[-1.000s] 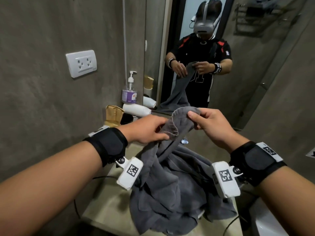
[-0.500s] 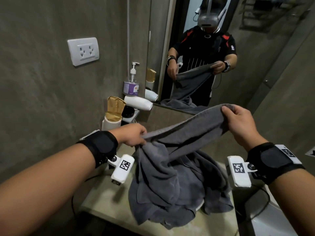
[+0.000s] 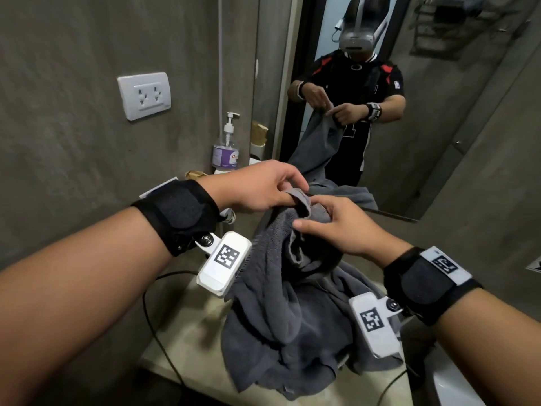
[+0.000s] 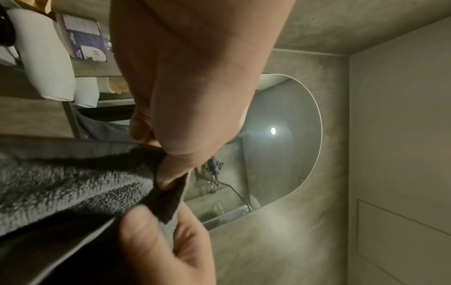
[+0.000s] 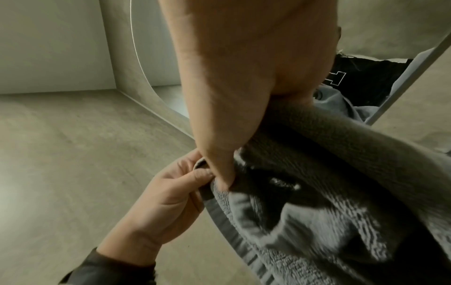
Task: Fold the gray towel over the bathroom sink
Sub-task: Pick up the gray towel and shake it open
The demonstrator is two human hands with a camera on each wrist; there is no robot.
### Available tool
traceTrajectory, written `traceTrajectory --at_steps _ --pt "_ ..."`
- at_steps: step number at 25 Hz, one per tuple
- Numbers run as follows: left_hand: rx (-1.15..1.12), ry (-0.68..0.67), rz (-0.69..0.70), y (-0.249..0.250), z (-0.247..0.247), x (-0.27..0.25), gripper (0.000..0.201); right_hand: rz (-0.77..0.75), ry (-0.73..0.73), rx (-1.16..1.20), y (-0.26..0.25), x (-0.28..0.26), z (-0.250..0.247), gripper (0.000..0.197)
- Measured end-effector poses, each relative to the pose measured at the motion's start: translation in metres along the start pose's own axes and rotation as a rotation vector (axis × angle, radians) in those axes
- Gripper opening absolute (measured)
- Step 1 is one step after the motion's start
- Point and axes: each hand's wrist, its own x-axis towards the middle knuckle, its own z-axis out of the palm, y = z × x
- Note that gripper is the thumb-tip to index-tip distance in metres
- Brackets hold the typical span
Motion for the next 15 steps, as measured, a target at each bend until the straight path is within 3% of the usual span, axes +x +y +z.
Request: traceTrajectory --at_steps 1,3,5,7,11,15 --pt "-0.052 0.003 -0.004 -0.002 0.005 -0.001 0.028 0.008 0.020 -0.020 -0.003 0.001 0.004 0.019" --pt "-0.167 0.021 -0.009 -0.014 0.017 -0.006 0.043 0.033 0.040 -0.073 -0.003 0.001 0.007 0.016" --pt "-0.094 0.085 -0.035 -0.032 0.036 -0.015 0.051 0.055 0.063 -0.075 0.002 0.001 0.001 0.014" --pt "0.026 0.079 -0.094 -0.059 0.062 -0.026 0.041 0.087 0.115 -0.070 0.008 0.005 -0.013 0.016" --pt "0.096 -0.162 -0.221 -0.121 0.117 -0.056 0.030 0.213 0.309 0.027 0.033 0.017 -0.049 0.022" --pt "0.007 -0.038 -0.296 -0.152 0.132 -0.070 0.018 0.333 0.371 0.054 0.074 0.012 -0.062 0.028"
